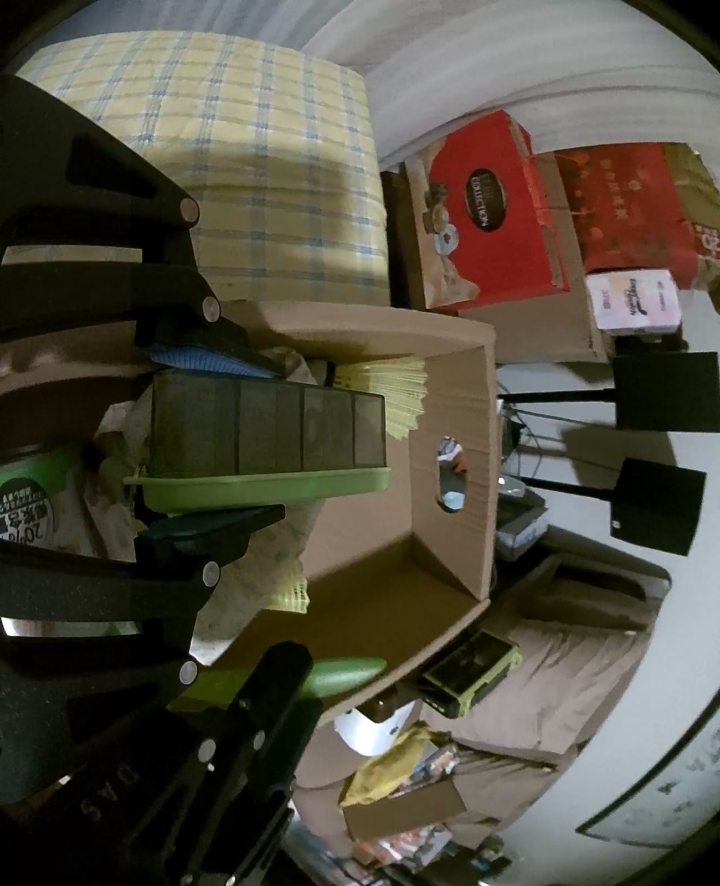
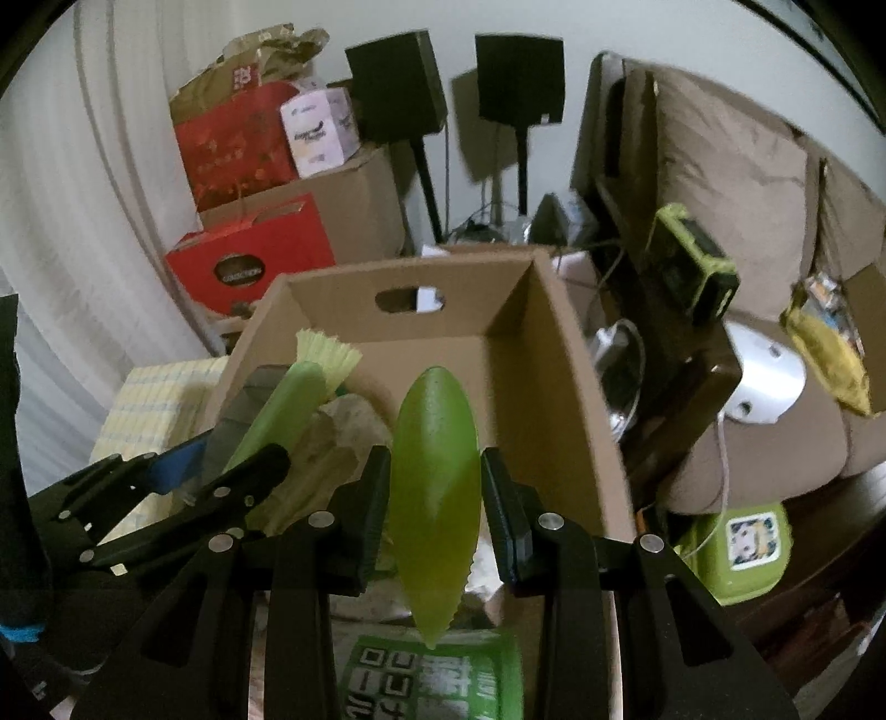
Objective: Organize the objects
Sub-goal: 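Lower both objects into the box and open both grippers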
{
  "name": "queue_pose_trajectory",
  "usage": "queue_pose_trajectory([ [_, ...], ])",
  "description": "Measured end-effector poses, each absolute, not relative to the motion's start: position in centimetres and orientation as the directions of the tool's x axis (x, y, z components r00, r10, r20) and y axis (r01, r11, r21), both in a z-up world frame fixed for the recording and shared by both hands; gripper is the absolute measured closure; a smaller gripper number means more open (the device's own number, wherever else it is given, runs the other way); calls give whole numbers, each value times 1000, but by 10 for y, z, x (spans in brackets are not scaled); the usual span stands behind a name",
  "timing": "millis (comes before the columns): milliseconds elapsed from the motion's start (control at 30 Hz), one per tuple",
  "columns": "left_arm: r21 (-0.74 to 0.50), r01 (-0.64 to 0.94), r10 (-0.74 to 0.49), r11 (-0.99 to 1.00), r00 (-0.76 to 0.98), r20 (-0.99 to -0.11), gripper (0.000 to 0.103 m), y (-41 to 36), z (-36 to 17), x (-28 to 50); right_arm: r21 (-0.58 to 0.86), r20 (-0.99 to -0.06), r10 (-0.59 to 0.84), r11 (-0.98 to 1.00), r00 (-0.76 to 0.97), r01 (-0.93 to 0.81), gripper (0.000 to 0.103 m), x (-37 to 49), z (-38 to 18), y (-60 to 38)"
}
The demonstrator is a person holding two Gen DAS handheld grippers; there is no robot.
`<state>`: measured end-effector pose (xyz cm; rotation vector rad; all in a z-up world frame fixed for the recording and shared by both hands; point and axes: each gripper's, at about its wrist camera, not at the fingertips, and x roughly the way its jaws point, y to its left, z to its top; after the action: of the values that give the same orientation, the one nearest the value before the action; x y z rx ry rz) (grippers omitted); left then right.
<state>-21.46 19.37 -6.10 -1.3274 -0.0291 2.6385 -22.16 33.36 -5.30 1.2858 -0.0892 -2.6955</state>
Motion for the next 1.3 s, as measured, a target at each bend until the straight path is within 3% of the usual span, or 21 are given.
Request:
queue_pose_trajectory([
  [367,-125,-146,188,-981,-592,-784,50,180,-54,-214,177,-771,-209,-978,-601,113,68,-226,-62,336],
  [633,-109,-130,167,-985,-631,-757,46,169,-38,-207,140,-761,-175,-985,-624,105,65,-220,-53,334],
  [800,-84,-130,149,-988,-652,-743,34,164,-30,-200,124,-749,-160,-987,-643,100,61,-216,-46,334],
  [1167,-75,-106,127,-992,-669,-733,22,145,-23,-185,43,-703,-99,-994,-705,96,31,-195,-30,330],
  [1300,-72,-91,115,-993,-682,-722,13,133,-20,-178,28,-681,-94,-994,-727,102,20,-185,-25,328],
])
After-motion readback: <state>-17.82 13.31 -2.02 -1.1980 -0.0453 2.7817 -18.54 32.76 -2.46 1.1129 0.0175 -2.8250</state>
